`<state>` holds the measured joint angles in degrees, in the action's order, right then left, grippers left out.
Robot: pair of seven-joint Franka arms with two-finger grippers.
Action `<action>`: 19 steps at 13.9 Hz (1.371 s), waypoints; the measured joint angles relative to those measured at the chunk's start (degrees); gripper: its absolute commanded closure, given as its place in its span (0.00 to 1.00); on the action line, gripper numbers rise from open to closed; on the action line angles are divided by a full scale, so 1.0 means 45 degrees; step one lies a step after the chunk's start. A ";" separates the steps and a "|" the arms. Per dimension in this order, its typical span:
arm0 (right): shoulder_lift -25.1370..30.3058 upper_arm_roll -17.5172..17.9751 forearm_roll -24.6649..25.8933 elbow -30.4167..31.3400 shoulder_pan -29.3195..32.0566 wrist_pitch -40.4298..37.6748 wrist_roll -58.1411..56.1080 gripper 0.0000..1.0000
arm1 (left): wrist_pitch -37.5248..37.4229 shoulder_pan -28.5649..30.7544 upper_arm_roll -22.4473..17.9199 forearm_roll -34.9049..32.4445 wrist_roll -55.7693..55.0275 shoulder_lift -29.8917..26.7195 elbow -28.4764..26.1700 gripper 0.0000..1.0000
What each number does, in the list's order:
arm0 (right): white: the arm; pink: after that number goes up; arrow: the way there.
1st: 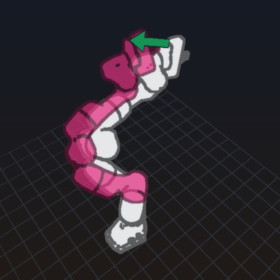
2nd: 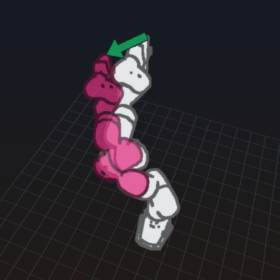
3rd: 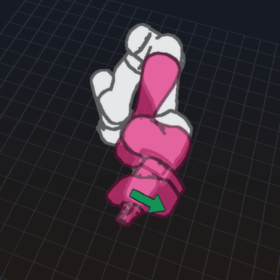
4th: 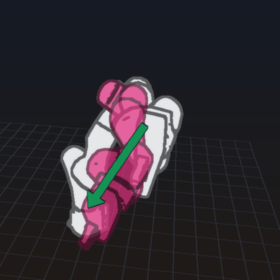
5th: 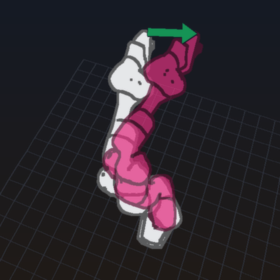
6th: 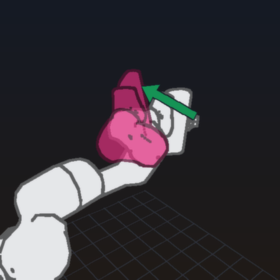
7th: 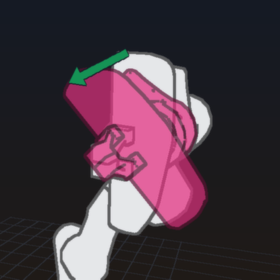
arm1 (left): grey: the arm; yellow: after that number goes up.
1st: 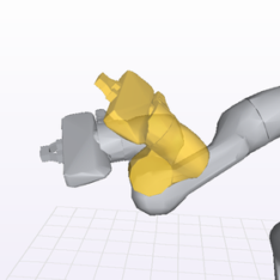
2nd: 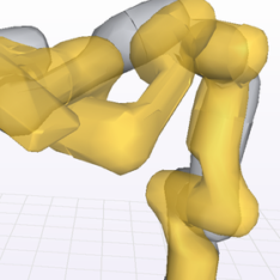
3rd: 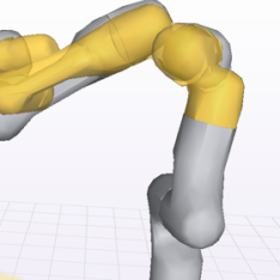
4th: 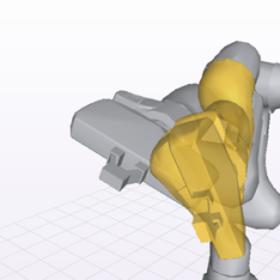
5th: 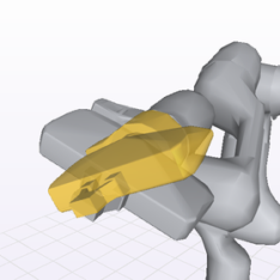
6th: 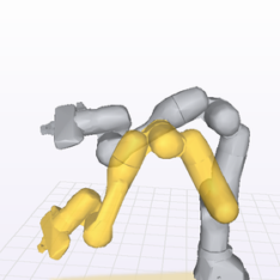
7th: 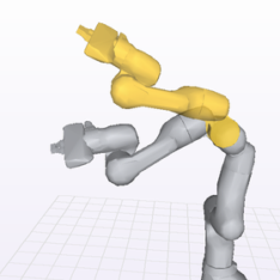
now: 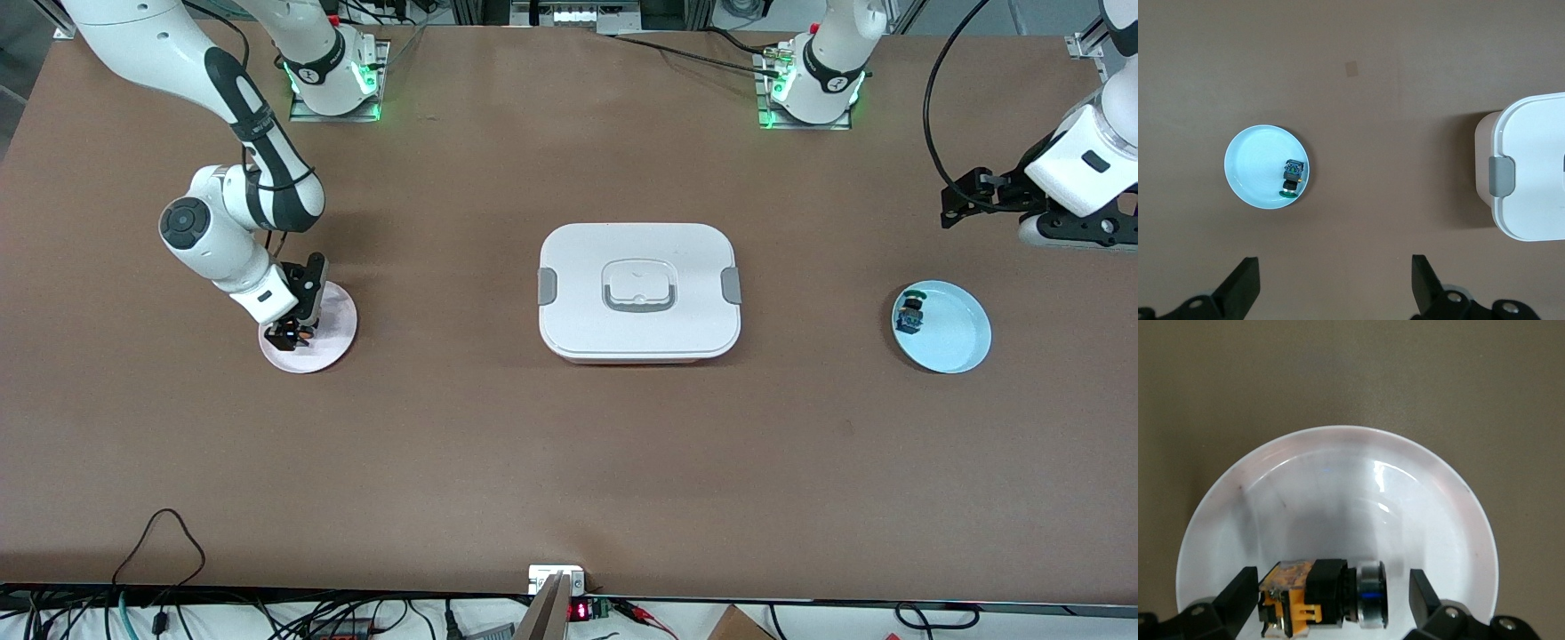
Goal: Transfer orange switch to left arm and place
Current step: 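Close the right gripper on the orange switch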
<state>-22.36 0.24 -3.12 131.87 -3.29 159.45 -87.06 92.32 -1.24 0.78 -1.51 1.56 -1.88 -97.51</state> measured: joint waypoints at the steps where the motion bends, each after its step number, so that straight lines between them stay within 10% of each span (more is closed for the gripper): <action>1: -0.0036 -0.0001 0.0000 0.0041 0.0001 0.0086 -0.0012 0.00 | 0.0000 0.0000 0.0000 0.0000 0.0000 0.0000 0.0000 0.00; 7: -0.0127 -0.0005 0.0000 0.0059 0.0007 0.0267 -0.0101 0.18 | 0.0000 0.0000 -0.0001 0.0000 0.0000 0.0000 0.0000 0.00; 13: -0.0127 -0.0015 0.0000 0.0075 0.0030 0.0356 -0.0132 0.69 | 0.0000 0.0000 -0.0002 0.0000 0.0000 0.0000 0.0000 0.00; 19: -0.0127 -0.0015 0.0000 0.0076 0.0030 0.0373 -0.0276 0.90 | 0.0000 0.0000 -0.0005 0.0000 0.0000 0.0000 0.0000 0.00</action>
<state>-22.93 0.17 -3.12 132.21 -3.15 161.13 -88.30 92.32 -1.24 0.76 -1.51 1.56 -1.88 -97.51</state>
